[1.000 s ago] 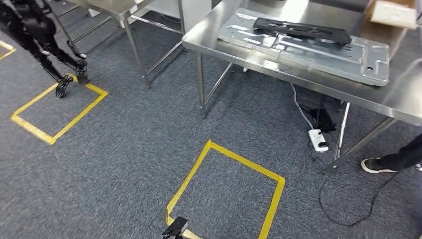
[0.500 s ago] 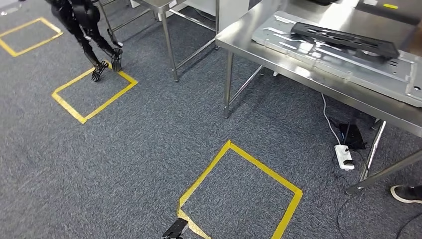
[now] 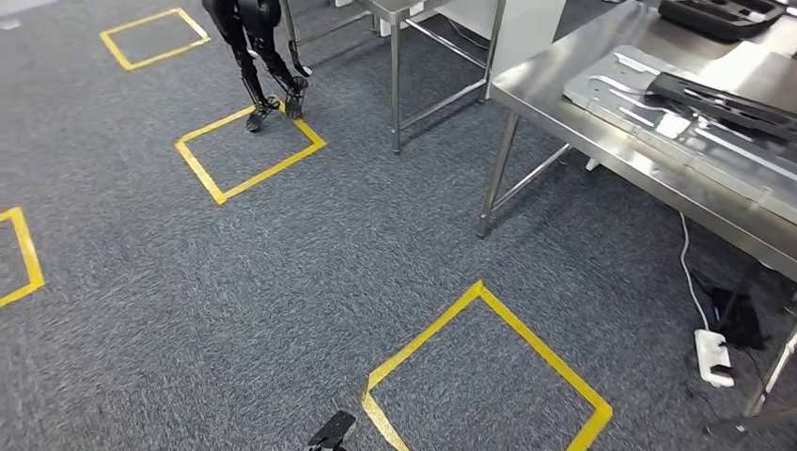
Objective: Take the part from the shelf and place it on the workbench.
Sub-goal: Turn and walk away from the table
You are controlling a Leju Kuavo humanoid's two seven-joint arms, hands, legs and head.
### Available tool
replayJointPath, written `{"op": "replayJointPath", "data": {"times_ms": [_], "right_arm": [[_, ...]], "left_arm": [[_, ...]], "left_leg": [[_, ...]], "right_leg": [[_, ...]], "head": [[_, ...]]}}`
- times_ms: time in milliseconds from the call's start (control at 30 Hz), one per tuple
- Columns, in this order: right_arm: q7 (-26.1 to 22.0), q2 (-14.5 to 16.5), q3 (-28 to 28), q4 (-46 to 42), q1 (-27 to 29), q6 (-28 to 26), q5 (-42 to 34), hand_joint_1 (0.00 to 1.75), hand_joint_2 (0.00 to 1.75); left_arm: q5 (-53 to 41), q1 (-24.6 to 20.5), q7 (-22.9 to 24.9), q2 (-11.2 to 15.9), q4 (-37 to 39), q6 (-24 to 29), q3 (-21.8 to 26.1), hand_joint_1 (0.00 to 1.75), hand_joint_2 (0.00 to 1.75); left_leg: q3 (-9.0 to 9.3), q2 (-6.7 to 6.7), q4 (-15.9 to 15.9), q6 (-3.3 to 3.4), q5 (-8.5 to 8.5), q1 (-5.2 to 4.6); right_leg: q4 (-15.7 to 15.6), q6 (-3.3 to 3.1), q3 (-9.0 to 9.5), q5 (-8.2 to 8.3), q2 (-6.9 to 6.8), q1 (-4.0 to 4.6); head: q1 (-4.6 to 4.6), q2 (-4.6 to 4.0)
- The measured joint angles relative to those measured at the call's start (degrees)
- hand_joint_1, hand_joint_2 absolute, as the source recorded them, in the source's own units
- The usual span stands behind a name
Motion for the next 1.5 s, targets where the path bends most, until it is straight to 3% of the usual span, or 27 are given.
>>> {"op": "replayJointPath", "data": {"times_ms": [33,100,167,233,300,333,367,433,467,533,600,667,733,800,833,867,900,967,1033,1100,1167,1267,1333,1367,1400,1433,1500], "right_arm": [[0.04,0.02,0.03,0.03,0.02,0.02,0.00,0.00,0.00],[0.22,0.05,0.06,0.07,-0.04,0.02,0.00,0.00,0.00],[0.42,0.10,0.08,0.09,-0.11,0.01,0.00,0.00,0.00],[0.48,0.13,0.12,0.12,0.02,0.01,0.00,0.00,0.00],[0.51,0.13,0.25,0.20,0.16,0.02,0.00,0.00,0.00],[0.53,0.13,0.35,0.24,0.16,0.05,0.00,0.00,0.00],[0.55,0.13,0.47,0.27,0.13,0.11,0.00,0.00,0.00],[0.57,0.13,0.72,0.28,0.07,0.28,0.00,0.00,0.00],[0.57,0.13,0.81,0.29,0.07,0.33,-0.01,0.00,0.00],[0.60,0.14,0.91,0.30,0.06,0.37,-0.08,0.00,0.00],[0.63,0.14,0.96,0.31,-0.06,0.38,-0.19,0.00,0.00],[0.60,0.13,0.98,0.30,-0.25,0.38,-0.25,0.00,0.00],[0.55,0.13,1.01,0.29,-0.34,0.39,-0.26,0.00,0.00],[0.53,0.13,1.05,0.30,-0.34,0.45,-0.27,0.00,0.00],[0.53,0.11,1.06,0.32,-0.33,0.49,-0.27,0.00,0.00],[0.52,0.09,1.07,0.33,-0.34,0.52,-0.28,0.00,0.00],[0.53,0.08,1.09,0.34,-0.34,0.57,-0.28,0.00,0.00],[0.54,0.09,1.17,0.36,-0.33,0.64,-0.28,0.00,0.00],[0.56,0.12,1.30,0.37,-0.32,0.70,-0.27,0.00,0.00],[0.58,0.20,1.39,0.37,-0.35,0.79,-0.26,0.00,0.00],[0.61,0.24,1.44,0.37,-0.42,0.97,-0.26,0.00,0.00],[0.68,0.24,1.48,0.43,-0.20,1.18,-0.26,0.00,0.00],[0.72,0.21,1.48,0.53,0.00,1.23,-0.26,0.00,0.00],[0.75,0.19,1.48,0.57,0.02,1.29,-0.26,0.00,0.00],[0.80,0.19,1.48,0.59,0.02,1.37,-0.26,0.00,0.00],[0.84,0.19,1.48,0.61,0.02,1.45,-0.25,0.00,0.00],[0.89,0.16,1.48,0.65,-0.01,1.57,-0.23,0.00,0.00]], "left_arm": [[-0.01,0.00,0.00,0.01,0.00,0.01,0.00,0.00,0.00],[-0.01,0.19,0.00,0.02,0.00,0.01,0.00,0.00,0.00],[-0.01,0.32,0.00,0.04,0.00,0.01,-0.02,0.00,0.00],[-0.02,0.07,-0.01,0.02,0.00,0.01,-0.04,0.00,0.00],[-0.03,-0.18,-0.05,-0.01,0.00,0.01,-0.05,0.00,0.00],[-0.04,-0.18,-0.04,-0.01,0.00,-0.01,-0.07,0.00,0.00],[-0.04,-0.13,0.01,-0.01,0.00,-0.02,-0.09,0.00,0.00],[-0.08,-0.04,0.17,0.01,0.00,-0.02,-0.15,0.00,0.00],[-0.11,-0.06,0.20,0.00,0.00,0.00,-0.18,0.00,0.00],[-0.23,-0.18,0.08,0.00,0.00,0.09,-0.20,0.00,0.00],[-0.32,-0.07,-0.03,0.04,0.00,0.22,-0.20,0.00,0.00],[-0.41,0.06,-0.09,0.08,0.01,0.33,-0.20,0.00,0.00],[-0.50,-0.06,-0.14,0.03,0.01,0.38,-0.20,0.00,0.00],[-0.52,-0.12,-0.12,-0.02,0.00,0.38,-0.20,0.00,0.00],[-0.52,-0.07,-0.10,-0.03,0.00,0.38,-0.20,0.00,0.00],[-0.52,-0.01,-0.09,-0.01,0.00,0.38,-0.20,0.00,0.00],[-0.52,0.03,-0.08,-0.01,0.00,0.37,-0.20,0.00,0.00],[-0.52,0.00,-0.05,0.00,0.00,0.36,-0.20,0.00,0.00],[-0.52,-0.03,-0.04,0.01,0.00,0.35,-0.21,0.00,0.00],[-0.52,0.08,-0.04,0.05,0.01,0.37,-0.21,0.00,0.00],[-0.51,0.26,-0.03,0.08,0.01,0.40,-0.21,0.00,0.00],[-0.53,0.08,-0.06,0.07,0.00,0.45,-0.22,0.00,0.00],[-0.54,-0.13,-0.10,0.07,0.00,0.49,-0.22,0.00,0.00],[-0.55,-0.15,-0.09,0.07,0.01,0.49,-0.22,0.00,0.00],[-0.55,-0.10,-0.02,0.08,0.01,0.49,-0.22,0.00,0.00],[-0.56,-0.02,0.05,0.08,0.01,0.46,-0.22,0.00,0.00],[-0.59,0.01,0.15,0.05,0.01,0.38,-0.22,0.00,0.00]], "left_leg": [[-0.28,-0.62,0.08,-0.34,0.04,0.04],[-0.73,-1.23,0.14,-0.90,0.13,0.24],[-2.06,1.22,2.69,-1.42,-1.39,0.19],[-5.15,4.59,9.15,-1.96,-4.52,0.23],[-7.93,5.76,14.59,-2.36,-6.11,0.51],[-8.01,6.04,14.70,-2.46,-5.47,0.62],[-6.98,6.38,12.71,-2.48,-3.95,0.68],[-3.05,8.33,5.29,-2.25,-0.64,0.46],[-1.47,9.36,2.26,-1.98,0.19,0.19],[-0.44,10.19,-0.01,-1.43,0.13,-0.41],[-0.37,9.04,-0.35,-0.84,0.29,-0.42],[0.10,7.85,-1.01,-0.13,0.60,-0.13],[0.39,6.67,-1.34,0.57,0.74,0.01],[0.38,5.32,-1.22,0.89,0.66,-0.10],[0.38,4.50,-1.11,0.92,0.61,-0.14],[0.38,3.61,-0.92,0.88,0.55,-0.14],[0.37,2.70,-0.65,0.76,0.44,-0.09],[0.12,1.15,0.05,0.32,0.12,0.00],[-0.36,0.02,0.36,-0.29,0.06,0.00],[-0.77,-0.99,0.19,-0.91,0.32,0.07],[-1.56,0.47,1.47,-1.49,-0.50,0.03],[-6.10,5.21,10.77,-2.32,-4.88,0.12],[-8.47,6.13,15.26,-2.71,-5.68,0.46],[-8.08,6.40,14.40,-2.80,-4.54,0.60],[-6.50,6.93,11.33,-2.80,-2.60,0.69],[-4.51,8.07,7.31,-2.75,-0.82,0.69],[-1.53,11.14,1.43,-2.30,0.78,0.16]], "right_leg": [[-0.30,-0.14,0.11,-0.26,0.35,0.04],[-0.63,-0.76,0.45,-0.01,-0.93,0.10],[-1.10,-1.47,0.90,0.25,-2.39,0.05],[-1.32,-1.86,1.07,0.25,-4.10,0.26],[-1.32,-2.04,1.17,0.07,-5.99,0.45],[-1.32,-2.06,1.24,-0.05,-6.81,0.50],[-1.32,-2.02,1.37,-0.19,-7.54,0.51],[-1.32,-1.75,1.78,-0.52,-8.76,0.59],[-1.29,-1.49,1.94,-0.71,-9.30,0.71],[-1.37,-0.93,2.18,-0.98,-10.34,0.95],[-1.56,-0.39,2.53,-1.17,-11.27,1.00],[0.18,0.10,2.04,-2.51,-9.11,0.80],[6.23,0.27,-0.83,-5.63,-5.66,0.60],[13.10,0.27,-4.57,-8.02,-4.65,0.62],[14.36,0.27,-5.51,-7.75,-4.54,0.61],[13.28,0.26,-5.32,-6.30,-4.46,0.56],[10.23,0.25,-4.15,-4.04,-4.15,0.46],[3.13,0.21,-1.15,-0.90,-1.87,0.17],[0.22,0.02,0.11,-0.47,-0.36,0.12],[-0.13,-0.56,0.30,-0.24,-1.37,0.19],[-0.69,-1.28,0.67,0.04,-2.66,0.08],[-1.05,-1.94,1.05,0.01,-5.17,0.24],[-1.04,-2.09,1.22,-0.24,-6.96,0.40],[-1.04,-2.08,1.38,-0.40,-7.75,0.41],[-1.04,-2.00,1.62,-0.59,-8.43,0.40],[-1.04,-1.85,1.89,-0.79,-9.00,0.43],[-1.07,-1.43,2.27,-1.15,-9.91,0.77]], "head": [[0.01,0.00],[0.01,0.00],[-0.38,0.00],[-0.77,0.00],[-0.77,0.00],[-0.77,0.00],[-0.78,0.00],[-0.79,0.00],[-0.78,0.00],[-0.72,0.00],[-0.71,0.00],[-0.52,0.00],[-0.20,0.00],[-0.11,0.00],[-0.11,0.00],[-0.10,0.00],[-0.10,0.00],[-0.05,0.00],[-0.08,0.00],[-0.15,0.00],[-0.44,0.00],[-1.16,0.00],[-1.17,0.00],[-1.17,0.00],[-1.18,0.00],[-1.19,0.00],[-1.18,0.00]]}}
